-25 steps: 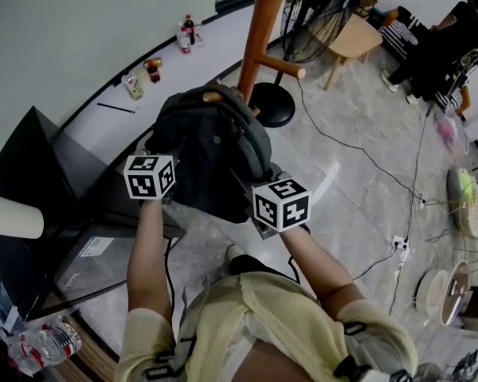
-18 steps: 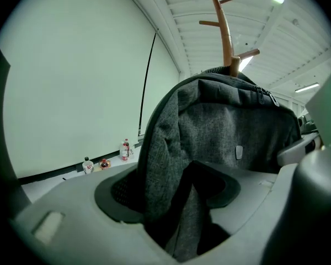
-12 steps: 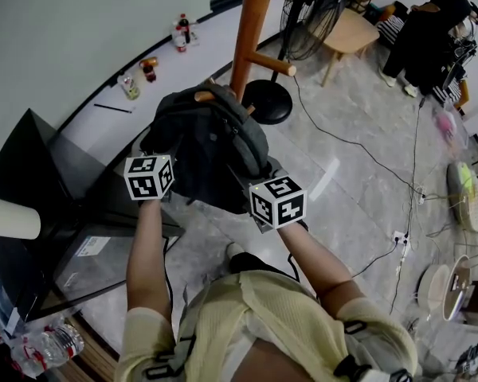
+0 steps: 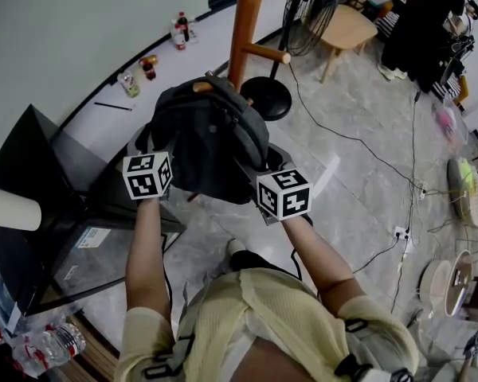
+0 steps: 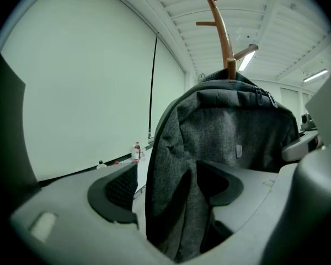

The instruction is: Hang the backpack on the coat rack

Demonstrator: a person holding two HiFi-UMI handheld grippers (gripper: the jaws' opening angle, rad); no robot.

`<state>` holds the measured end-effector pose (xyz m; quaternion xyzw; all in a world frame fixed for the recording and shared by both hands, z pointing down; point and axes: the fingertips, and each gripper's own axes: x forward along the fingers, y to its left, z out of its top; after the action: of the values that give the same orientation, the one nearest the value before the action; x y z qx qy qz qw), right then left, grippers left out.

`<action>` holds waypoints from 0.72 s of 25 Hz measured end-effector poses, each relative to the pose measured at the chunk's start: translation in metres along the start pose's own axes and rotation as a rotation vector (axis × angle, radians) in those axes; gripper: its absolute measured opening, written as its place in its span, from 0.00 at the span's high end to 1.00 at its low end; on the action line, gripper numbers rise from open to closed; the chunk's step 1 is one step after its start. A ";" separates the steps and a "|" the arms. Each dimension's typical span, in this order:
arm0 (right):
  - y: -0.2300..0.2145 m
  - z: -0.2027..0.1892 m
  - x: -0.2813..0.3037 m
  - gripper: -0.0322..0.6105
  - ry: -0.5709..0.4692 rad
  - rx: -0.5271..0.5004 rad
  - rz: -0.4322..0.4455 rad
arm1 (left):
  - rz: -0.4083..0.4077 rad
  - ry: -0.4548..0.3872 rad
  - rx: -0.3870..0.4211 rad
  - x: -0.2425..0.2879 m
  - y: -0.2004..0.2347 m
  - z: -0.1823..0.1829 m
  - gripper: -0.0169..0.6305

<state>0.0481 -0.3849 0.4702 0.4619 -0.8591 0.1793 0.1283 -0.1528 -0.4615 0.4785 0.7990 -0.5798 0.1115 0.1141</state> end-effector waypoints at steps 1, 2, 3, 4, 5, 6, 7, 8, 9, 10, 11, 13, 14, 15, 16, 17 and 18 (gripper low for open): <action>-0.001 0.000 -0.003 0.51 -0.005 -0.008 -0.010 | 0.002 -0.007 -0.006 -0.002 -0.001 0.001 0.45; -0.001 0.001 -0.006 0.51 -0.009 -0.015 -0.017 | 0.001 -0.015 -0.011 -0.005 -0.002 0.002 0.45; 0.000 0.002 -0.009 0.51 -0.015 -0.019 -0.021 | -0.006 -0.021 -0.014 -0.007 -0.004 0.003 0.45; 0.000 0.003 -0.012 0.51 -0.022 -0.021 -0.024 | -0.017 -0.026 -0.016 -0.010 -0.007 0.005 0.45; 0.001 0.005 -0.016 0.51 -0.031 -0.021 -0.027 | -0.030 -0.029 -0.018 -0.012 -0.010 0.006 0.45; 0.002 0.007 -0.019 0.51 -0.039 -0.021 -0.029 | -0.041 -0.032 -0.019 -0.015 -0.013 0.008 0.45; 0.002 0.009 -0.023 0.51 -0.048 -0.021 -0.032 | -0.048 -0.034 -0.021 -0.018 -0.015 0.009 0.45; 0.003 0.010 -0.027 0.51 -0.055 -0.020 -0.035 | -0.051 -0.036 -0.022 -0.021 -0.016 0.010 0.45; 0.005 0.011 -0.031 0.51 -0.062 -0.019 -0.039 | -0.053 -0.038 -0.023 -0.025 -0.017 0.011 0.45; 0.006 0.012 -0.034 0.51 -0.068 -0.019 -0.043 | -0.054 -0.043 -0.024 -0.029 -0.018 0.012 0.45; 0.007 0.012 -0.037 0.51 -0.074 -0.019 -0.047 | -0.056 -0.050 -0.024 -0.033 -0.019 0.013 0.46; 0.009 0.013 -0.044 0.51 -0.088 -0.018 -0.054 | -0.059 -0.067 -0.020 -0.041 -0.022 0.016 0.46; 0.010 0.014 -0.047 0.51 -0.096 -0.016 -0.058 | -0.061 -0.075 -0.016 -0.045 -0.025 0.018 0.46; 0.011 0.015 -0.051 0.51 -0.104 -0.015 -0.062 | -0.065 -0.082 -0.013 -0.049 -0.028 0.020 0.46; 0.012 0.016 -0.055 0.51 -0.113 -0.012 -0.064 | -0.072 -0.088 -0.012 -0.053 -0.031 0.022 0.46; 0.013 0.017 -0.059 0.52 -0.123 -0.009 -0.066 | -0.081 -0.096 -0.014 -0.058 -0.036 0.024 0.46; 0.014 0.018 -0.064 0.52 -0.133 -0.006 -0.068 | -0.093 -0.104 -0.021 -0.063 -0.040 0.026 0.46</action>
<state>0.0694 -0.3379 0.4266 0.5014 -0.8500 0.1411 0.0785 -0.1322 -0.4009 0.4321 0.8285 -0.5484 0.0583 0.0971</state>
